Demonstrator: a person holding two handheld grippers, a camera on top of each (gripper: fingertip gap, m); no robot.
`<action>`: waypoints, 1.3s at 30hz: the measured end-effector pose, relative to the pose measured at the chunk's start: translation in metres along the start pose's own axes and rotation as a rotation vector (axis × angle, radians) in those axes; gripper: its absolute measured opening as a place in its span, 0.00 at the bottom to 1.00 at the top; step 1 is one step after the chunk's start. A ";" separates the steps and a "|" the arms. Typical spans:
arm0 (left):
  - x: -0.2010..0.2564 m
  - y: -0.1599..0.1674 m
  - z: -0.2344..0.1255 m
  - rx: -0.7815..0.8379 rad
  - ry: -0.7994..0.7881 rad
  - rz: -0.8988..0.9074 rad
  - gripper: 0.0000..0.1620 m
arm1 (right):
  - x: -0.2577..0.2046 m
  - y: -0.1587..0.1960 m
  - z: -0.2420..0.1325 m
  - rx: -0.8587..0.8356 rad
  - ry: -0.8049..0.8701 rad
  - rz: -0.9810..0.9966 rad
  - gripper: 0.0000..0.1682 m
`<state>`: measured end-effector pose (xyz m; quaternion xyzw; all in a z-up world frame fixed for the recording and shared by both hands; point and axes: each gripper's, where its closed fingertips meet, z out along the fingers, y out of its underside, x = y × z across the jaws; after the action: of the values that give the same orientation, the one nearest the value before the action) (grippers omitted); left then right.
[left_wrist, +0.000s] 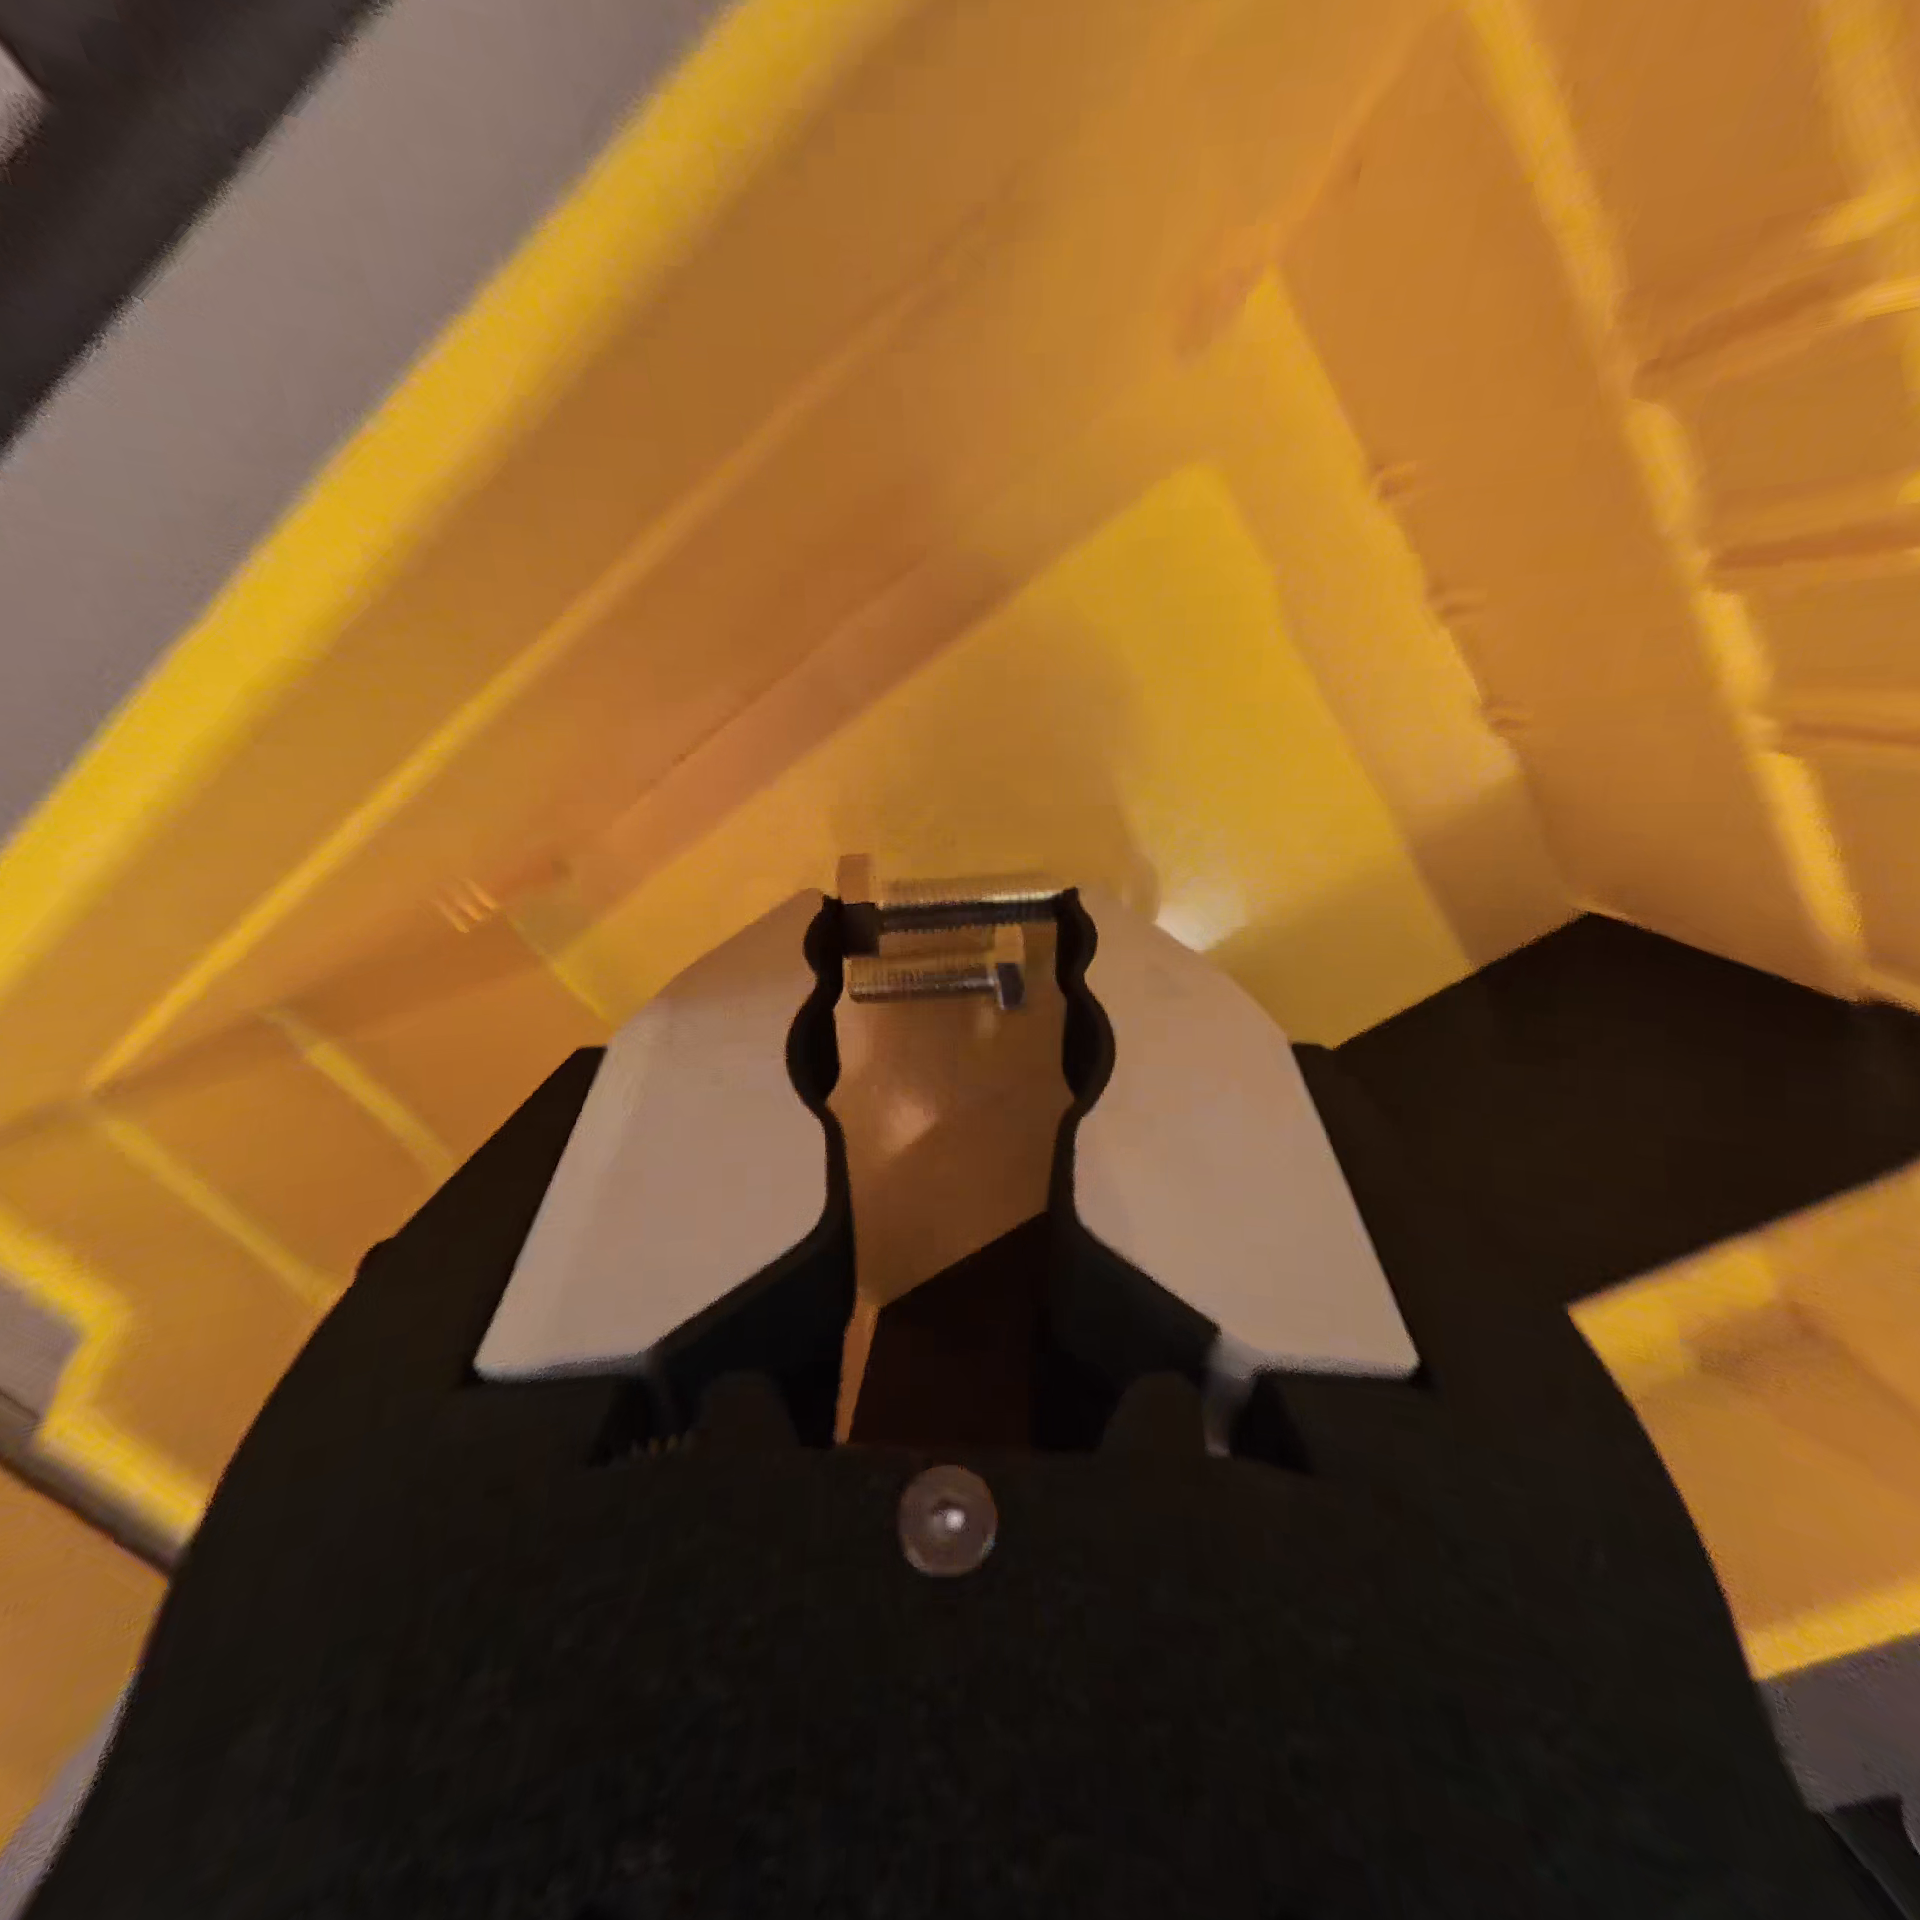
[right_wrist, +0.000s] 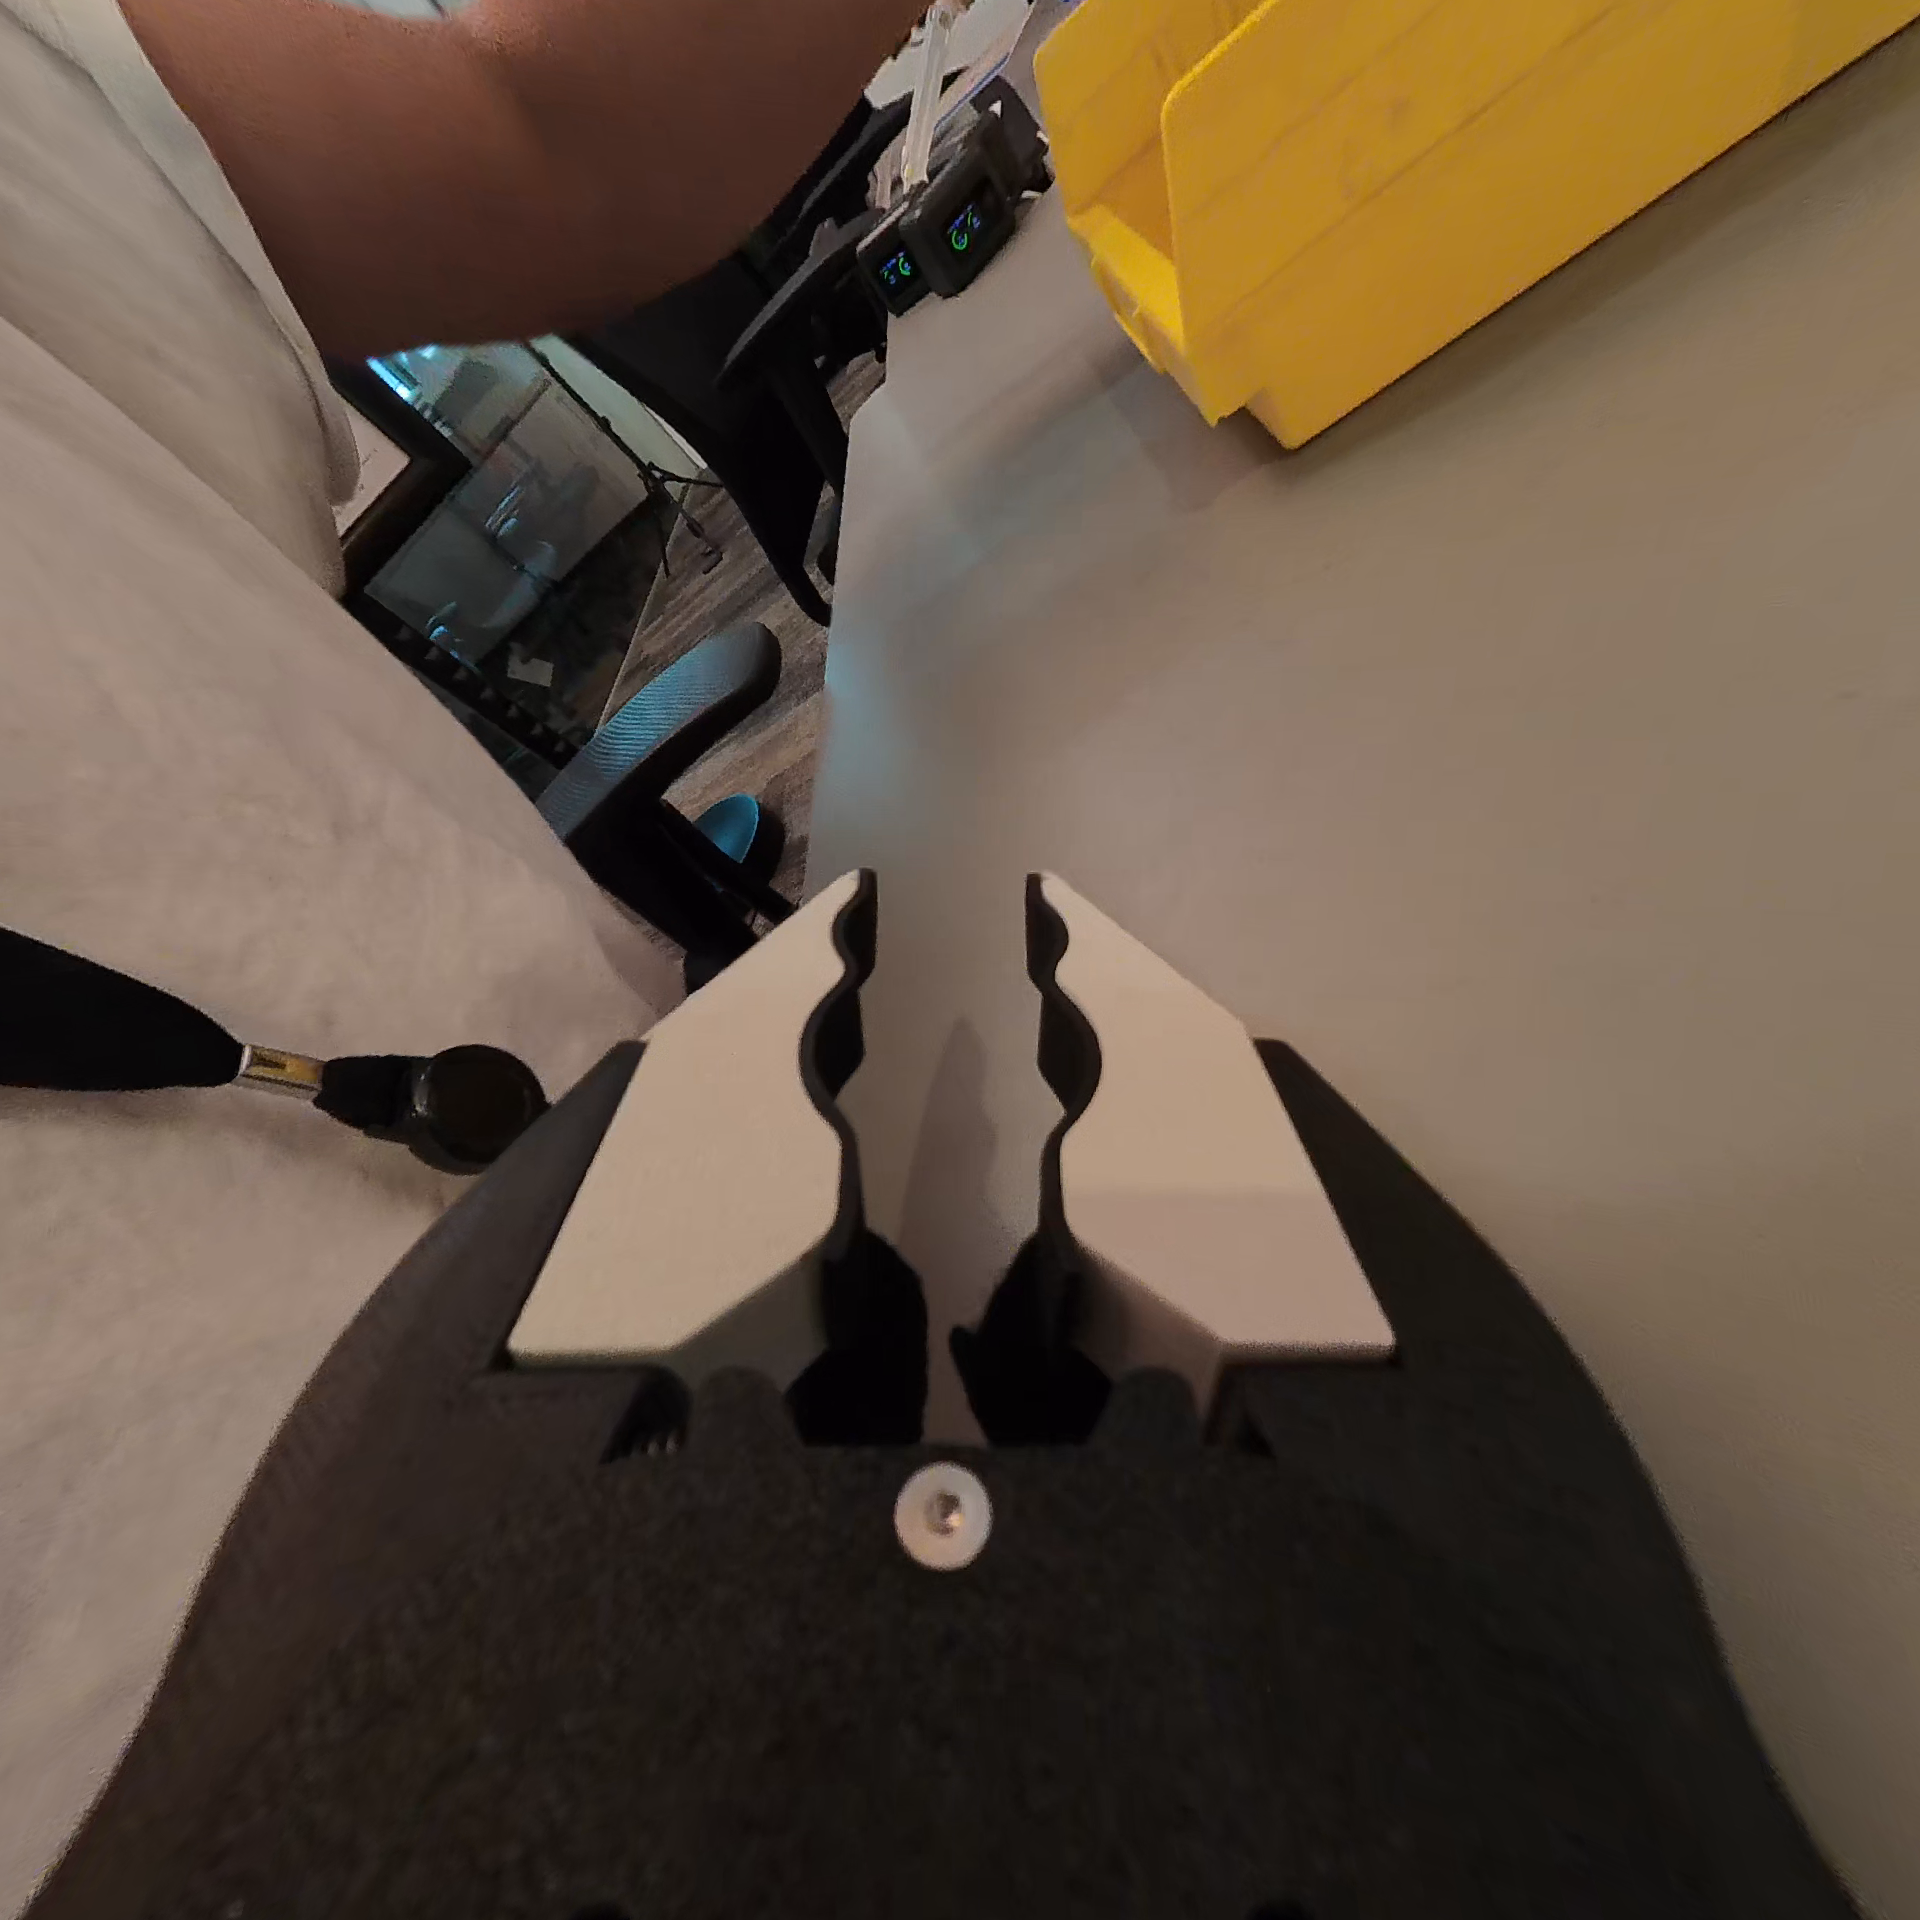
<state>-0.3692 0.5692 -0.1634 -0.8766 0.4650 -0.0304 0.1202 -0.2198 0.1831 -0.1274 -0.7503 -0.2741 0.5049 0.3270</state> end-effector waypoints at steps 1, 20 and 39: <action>0.003 -0.005 -0.014 0.059 -0.012 0.004 0.24 | 0.001 -0.003 -0.002 0.012 0.009 -0.006 0.17; 0.336 0.058 -0.192 0.694 1.086 0.209 0.24 | -0.035 -0.123 0.006 0.138 0.286 -0.805 0.23; 0.372 0.076 -0.191 0.457 1.340 0.197 0.24 | -0.052 -0.099 0.014 0.066 0.392 -1.138 0.10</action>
<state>-0.2513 0.1872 -0.0185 -0.5764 0.4977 -0.6481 -0.0086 -0.2589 0.2102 -0.0248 -0.5545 -0.5514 0.1113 0.6133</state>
